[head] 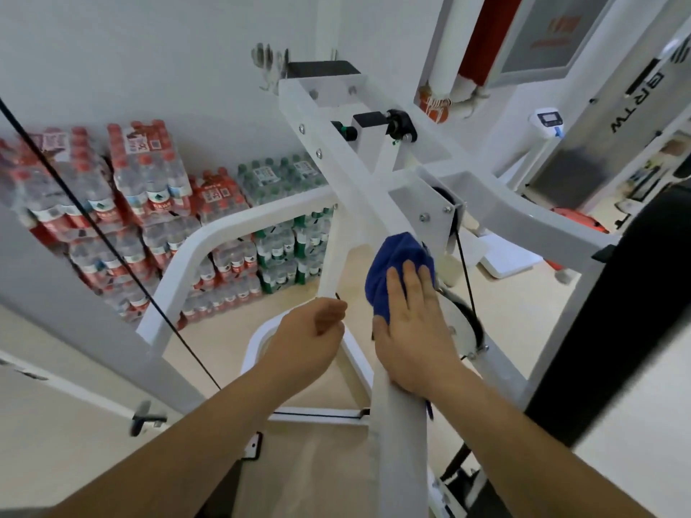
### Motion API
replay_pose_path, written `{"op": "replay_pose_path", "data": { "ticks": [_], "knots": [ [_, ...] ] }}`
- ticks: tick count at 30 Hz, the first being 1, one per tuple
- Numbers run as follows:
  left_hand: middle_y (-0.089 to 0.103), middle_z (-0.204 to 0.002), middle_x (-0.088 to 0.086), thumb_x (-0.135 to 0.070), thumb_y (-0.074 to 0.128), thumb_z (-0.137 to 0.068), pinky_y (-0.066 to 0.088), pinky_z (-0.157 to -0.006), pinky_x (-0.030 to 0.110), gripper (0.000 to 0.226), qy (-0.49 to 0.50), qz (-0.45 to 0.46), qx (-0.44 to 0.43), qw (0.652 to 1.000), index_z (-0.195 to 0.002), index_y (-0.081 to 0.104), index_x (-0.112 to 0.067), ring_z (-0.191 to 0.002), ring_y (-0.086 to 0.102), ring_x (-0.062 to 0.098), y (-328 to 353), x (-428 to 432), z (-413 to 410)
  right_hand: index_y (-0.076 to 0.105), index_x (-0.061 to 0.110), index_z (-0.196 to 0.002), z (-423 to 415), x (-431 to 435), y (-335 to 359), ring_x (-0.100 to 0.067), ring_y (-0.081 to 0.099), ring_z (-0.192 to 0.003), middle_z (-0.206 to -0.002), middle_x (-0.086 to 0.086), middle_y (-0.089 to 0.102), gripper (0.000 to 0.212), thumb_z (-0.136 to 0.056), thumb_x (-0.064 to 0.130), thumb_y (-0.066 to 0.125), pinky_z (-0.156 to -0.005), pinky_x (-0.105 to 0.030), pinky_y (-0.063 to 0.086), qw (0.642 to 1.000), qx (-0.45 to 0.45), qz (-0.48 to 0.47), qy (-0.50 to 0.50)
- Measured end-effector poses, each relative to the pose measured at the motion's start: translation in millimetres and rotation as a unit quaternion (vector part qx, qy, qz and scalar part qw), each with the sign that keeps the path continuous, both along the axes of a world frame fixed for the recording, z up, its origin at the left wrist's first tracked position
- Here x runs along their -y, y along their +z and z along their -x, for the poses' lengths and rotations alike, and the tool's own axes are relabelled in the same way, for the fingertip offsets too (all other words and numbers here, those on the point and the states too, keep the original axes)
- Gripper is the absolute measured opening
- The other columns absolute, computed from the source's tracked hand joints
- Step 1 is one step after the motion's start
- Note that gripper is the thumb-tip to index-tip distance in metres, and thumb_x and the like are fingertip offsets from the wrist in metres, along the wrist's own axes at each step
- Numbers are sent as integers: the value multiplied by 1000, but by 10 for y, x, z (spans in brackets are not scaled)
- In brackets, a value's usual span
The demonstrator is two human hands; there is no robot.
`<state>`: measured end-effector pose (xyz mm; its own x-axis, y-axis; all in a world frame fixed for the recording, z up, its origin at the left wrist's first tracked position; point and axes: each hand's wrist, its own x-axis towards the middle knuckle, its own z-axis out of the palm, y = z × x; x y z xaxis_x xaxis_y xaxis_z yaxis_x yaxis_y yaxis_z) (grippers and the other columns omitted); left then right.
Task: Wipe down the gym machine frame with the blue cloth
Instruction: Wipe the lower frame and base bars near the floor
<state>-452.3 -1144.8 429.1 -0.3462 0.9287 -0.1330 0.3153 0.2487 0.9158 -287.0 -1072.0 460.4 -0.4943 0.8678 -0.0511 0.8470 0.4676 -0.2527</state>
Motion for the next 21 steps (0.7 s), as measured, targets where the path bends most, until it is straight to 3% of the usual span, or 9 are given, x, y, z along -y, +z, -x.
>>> {"op": "replay_pose_path", "data": {
  "ticks": [3, 6, 10, 14, 17, 18, 21],
  "knots": [
    [71, -106, -22, -10, 61, -95, 47, -89, 7, 32, 8, -18, -13, 1000, -115, 68, -34, -100, 64, -11, 6, 71, -14, -10, 17, -162, -135, 403, 70, -19, -30, -152, -167, -1, -25, 76, -96, 50, 6, -125, -35, -15, 1000, 3, 19, 15],
    [71, -109, -22, -9, 61, -95, 47, -91, 10, 34, 11, -16, -17, 1000, -116, 68, -35, -101, 63, -11, 30, 111, -47, -6, 15, -163, -53, 96, 56, -22, -26, -154, -169, -4, -20, 69, -107, 40, 26, -126, -35, -13, 1000, -1, 13, -7],
    [64, -115, -27, -10, 59, -97, 42, -79, -1, 36, 4, -31, -24, 999, -123, 64, -35, -103, 60, -14, 174, 155, -157, -4, 10, -162, 105, -251, 42, -29, -20, -155, -170, -11, -14, 69, -107, 33, 30, -127, -43, -8, 999, -2, 28, -36],
    [64, -122, -24, -12, 58, -99, 46, -83, 4, 36, 11, -61, 3, 998, -126, 64, -35, -107, 60, -13, 315, 285, -254, 17, 9, -162, -60, 402, -58, -29, -4, -158, -170, -13, 6, 71, -97, 39, 22, -128, -48, 4, 997, -50, -54, -16],
    [65, -118, -29, -14, 60, -98, 48, -88, 13, 38, 7, -71, 2, 997, -120, 62, -45, -108, 62, -11, 338, 434, -292, -6, 21, -162, -310, 987, -28, -10, -35, -148, -165, 4, -24, 75, -94, 50, 9, -124, -32, -16, 996, -81, 7, 19],
    [66, -116, -30, -14, 60, -98, 49, -89, 14, 38, 7, -69, 1, 998, -118, 63, -47, -107, 62, -11, 332, 484, -306, -8, 21, -160, -365, 1150, -27, -8, -38, -146, -163, 5, -27, 75, -94, 52, 10, -125, -32, -15, 997, -69, 13, 23],
    [68, -113, -27, -12, 60, -98, 50, -89, 15, 39, 17, -65, 12, 998, -116, 64, -46, -105, 63, -11, 324, 558, -369, 24, 12, -160, -404, 1228, -141, -23, -6, -156, -168, -9, 11, 70, -98, 43, 32, -126, -41, 8, 995, -69, -65, 23]
  ]
}}
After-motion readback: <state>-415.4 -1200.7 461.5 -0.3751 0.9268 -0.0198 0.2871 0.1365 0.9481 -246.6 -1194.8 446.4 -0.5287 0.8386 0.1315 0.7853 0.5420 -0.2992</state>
